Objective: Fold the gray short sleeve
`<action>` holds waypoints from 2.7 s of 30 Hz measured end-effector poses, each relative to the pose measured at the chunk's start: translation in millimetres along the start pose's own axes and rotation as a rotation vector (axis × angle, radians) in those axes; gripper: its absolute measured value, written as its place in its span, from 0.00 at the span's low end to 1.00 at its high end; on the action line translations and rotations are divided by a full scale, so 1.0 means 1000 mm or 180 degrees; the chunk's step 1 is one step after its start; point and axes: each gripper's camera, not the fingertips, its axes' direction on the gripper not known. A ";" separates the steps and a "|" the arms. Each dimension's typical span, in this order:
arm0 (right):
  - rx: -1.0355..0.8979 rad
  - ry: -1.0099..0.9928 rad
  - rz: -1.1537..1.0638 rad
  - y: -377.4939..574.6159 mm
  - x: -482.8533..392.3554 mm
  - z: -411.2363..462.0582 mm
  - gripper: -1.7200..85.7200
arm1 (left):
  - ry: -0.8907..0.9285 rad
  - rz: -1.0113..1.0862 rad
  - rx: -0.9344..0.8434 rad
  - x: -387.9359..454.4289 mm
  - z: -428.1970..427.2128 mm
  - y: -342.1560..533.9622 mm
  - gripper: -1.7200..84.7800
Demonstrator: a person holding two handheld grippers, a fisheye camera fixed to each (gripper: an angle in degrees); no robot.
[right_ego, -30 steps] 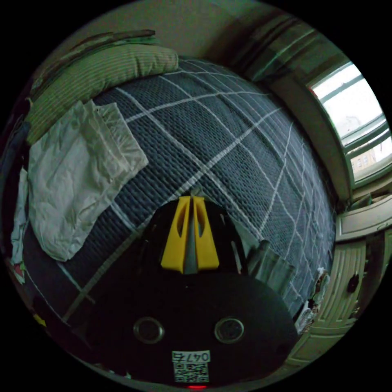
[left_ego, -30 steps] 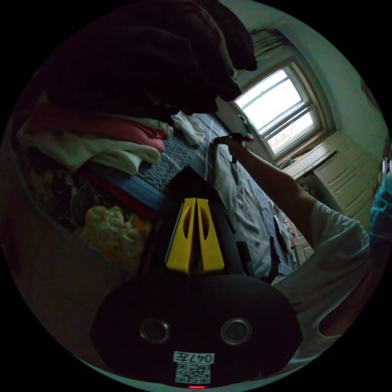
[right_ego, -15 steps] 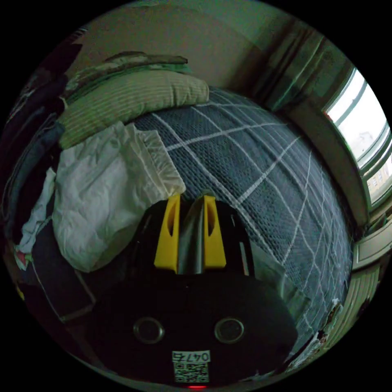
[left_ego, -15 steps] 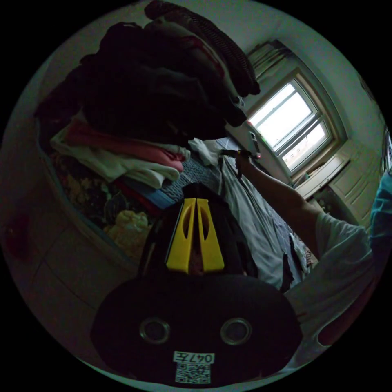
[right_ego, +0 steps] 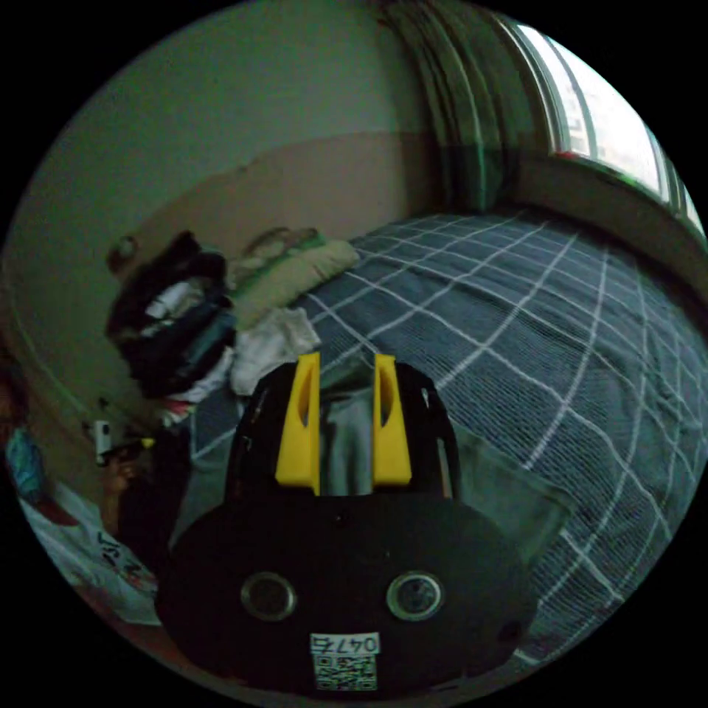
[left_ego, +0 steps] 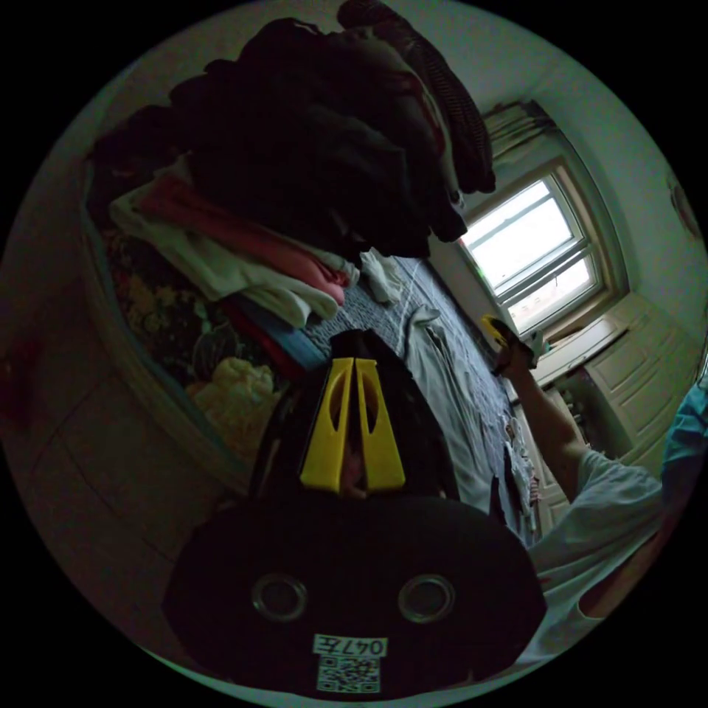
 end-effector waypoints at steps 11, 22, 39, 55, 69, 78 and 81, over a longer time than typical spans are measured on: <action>-0.1568 0.0898 -0.0367 -0.027 0.028 0.104 0.02 | -0.0866 0.0058 0.0679 0.091 0.053 -0.026 0.03; -0.1885 0.1180 -0.0820 -0.038 0.068 0.122 0.15 | -0.0169 0.1485 -0.0036 0.234 0.182 -0.079 0.06; -0.0549 0.1068 0.1290 0.195 0.368 -0.211 0.14 | -0.0852 0.2275 -0.1021 0.450 0.538 -0.271 0.11; -0.0531 0.1097 0.0352 0.270 0.361 -0.318 0.02 | -0.0330 0.1650 -0.1440 0.496 0.675 -0.341 0.01; -0.0768 0.1546 0.0868 0.384 0.345 -0.371 0.03 | -0.1116 0.1996 -0.1217 0.516 0.698 -0.333 0.04; -0.0266 0.0288 0.1771 0.457 0.316 -0.446 0.15 | -0.0962 0.2000 -0.1171 0.511 0.640 -0.353 0.12; 0.0211 0.0118 0.2044 0.491 0.288 -0.482 0.14 | -0.0930 0.1909 -0.1108 0.505 0.608 -0.359 0.12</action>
